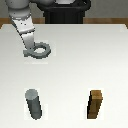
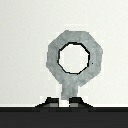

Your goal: Put the loop with the handle onto the peg.

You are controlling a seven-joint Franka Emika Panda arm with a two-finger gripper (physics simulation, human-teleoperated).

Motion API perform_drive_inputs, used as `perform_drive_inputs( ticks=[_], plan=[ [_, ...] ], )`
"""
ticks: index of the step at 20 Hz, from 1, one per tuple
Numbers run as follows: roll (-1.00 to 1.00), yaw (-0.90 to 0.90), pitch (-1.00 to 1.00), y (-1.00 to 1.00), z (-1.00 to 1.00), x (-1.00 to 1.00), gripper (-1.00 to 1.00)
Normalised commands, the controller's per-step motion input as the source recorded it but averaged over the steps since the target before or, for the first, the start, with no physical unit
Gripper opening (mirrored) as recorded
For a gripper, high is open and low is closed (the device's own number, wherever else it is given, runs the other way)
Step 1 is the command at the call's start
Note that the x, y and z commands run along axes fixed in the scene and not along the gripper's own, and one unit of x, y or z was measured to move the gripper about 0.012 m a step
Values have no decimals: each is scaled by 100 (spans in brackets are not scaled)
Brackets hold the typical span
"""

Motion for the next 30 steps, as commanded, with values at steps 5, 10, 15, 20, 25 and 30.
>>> perform_drive_inputs(
  ticks=[5,10,15,20,25,30],
  plan=[
    [0,0,0,0,-60,0,-100],
    [0,0,0,0,-100,0,-100],
    [0,0,0,0,-40,-20,-100],
    [0,0,0,0,0,-40,-100],
    [0,0,0,0,0,-20,100],
    [0,0,0,0,0,0,100]
  ],
)
